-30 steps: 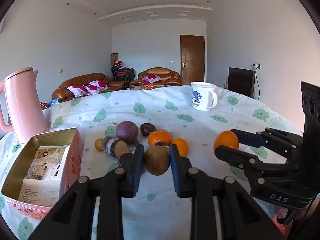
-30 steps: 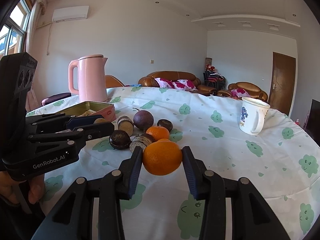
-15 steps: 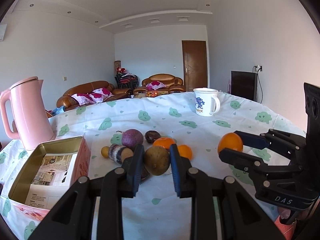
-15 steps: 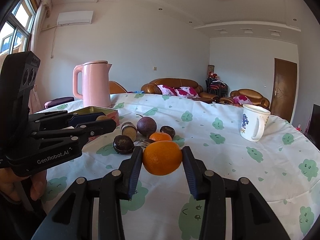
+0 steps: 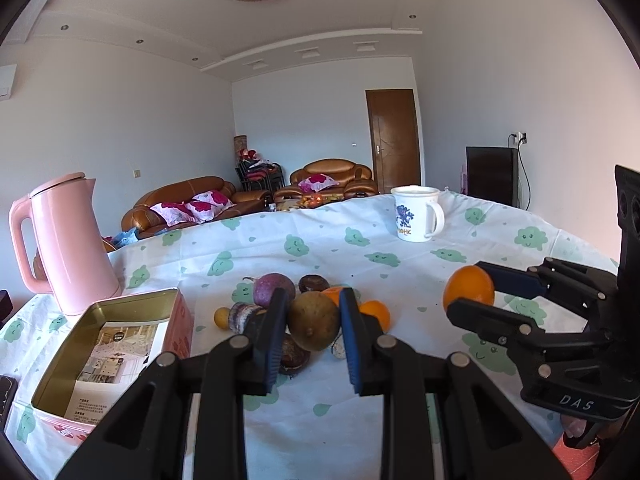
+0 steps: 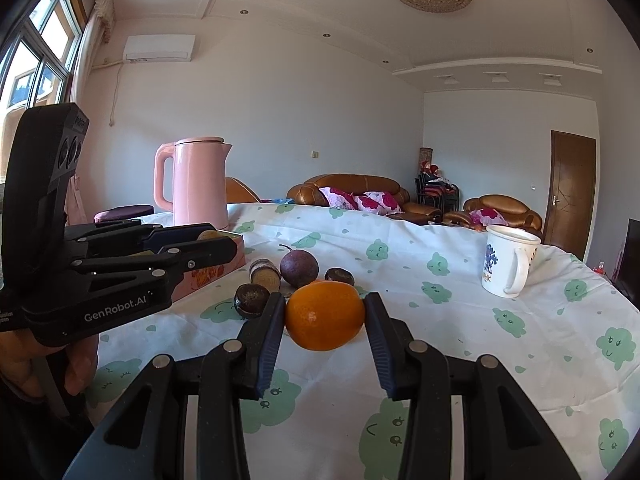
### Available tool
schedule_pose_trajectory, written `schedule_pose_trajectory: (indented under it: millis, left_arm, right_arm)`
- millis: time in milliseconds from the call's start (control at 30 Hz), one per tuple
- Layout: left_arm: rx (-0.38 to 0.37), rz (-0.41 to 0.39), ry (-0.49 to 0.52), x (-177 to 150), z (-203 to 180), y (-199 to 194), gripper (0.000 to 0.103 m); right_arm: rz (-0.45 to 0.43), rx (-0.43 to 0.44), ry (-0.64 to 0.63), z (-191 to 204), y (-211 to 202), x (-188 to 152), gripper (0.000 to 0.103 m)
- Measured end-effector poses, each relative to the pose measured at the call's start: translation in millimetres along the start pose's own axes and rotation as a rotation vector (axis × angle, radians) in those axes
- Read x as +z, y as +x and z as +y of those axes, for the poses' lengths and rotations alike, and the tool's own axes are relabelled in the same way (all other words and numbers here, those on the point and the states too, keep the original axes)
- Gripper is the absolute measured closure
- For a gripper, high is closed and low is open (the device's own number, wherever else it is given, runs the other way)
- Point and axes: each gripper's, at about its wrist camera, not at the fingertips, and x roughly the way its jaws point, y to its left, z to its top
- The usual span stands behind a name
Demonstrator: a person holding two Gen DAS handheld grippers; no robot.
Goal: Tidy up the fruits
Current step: 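Carry the orange in the right tool over the tin box while the left tool carries the brown fruit there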
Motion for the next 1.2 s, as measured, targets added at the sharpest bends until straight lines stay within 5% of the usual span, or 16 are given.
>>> schedule_pose_trajectory:
  millis: [533, 1200]
  left_arm:
    - [0.070, -0.065, 0.016, 7.6, 10.6, -13.1, 0.076]
    - [0.116, -0.040, -0.032, 5.3, 41.4, -13.4, 0.076]
  right_arm:
    - [-0.077, -0.012, 0.014, -1.1, -7.8, 2.4, 0.060]
    - [-0.050, 0.050, -0.015, 21.3, 12.7, 36.2, 0.060]
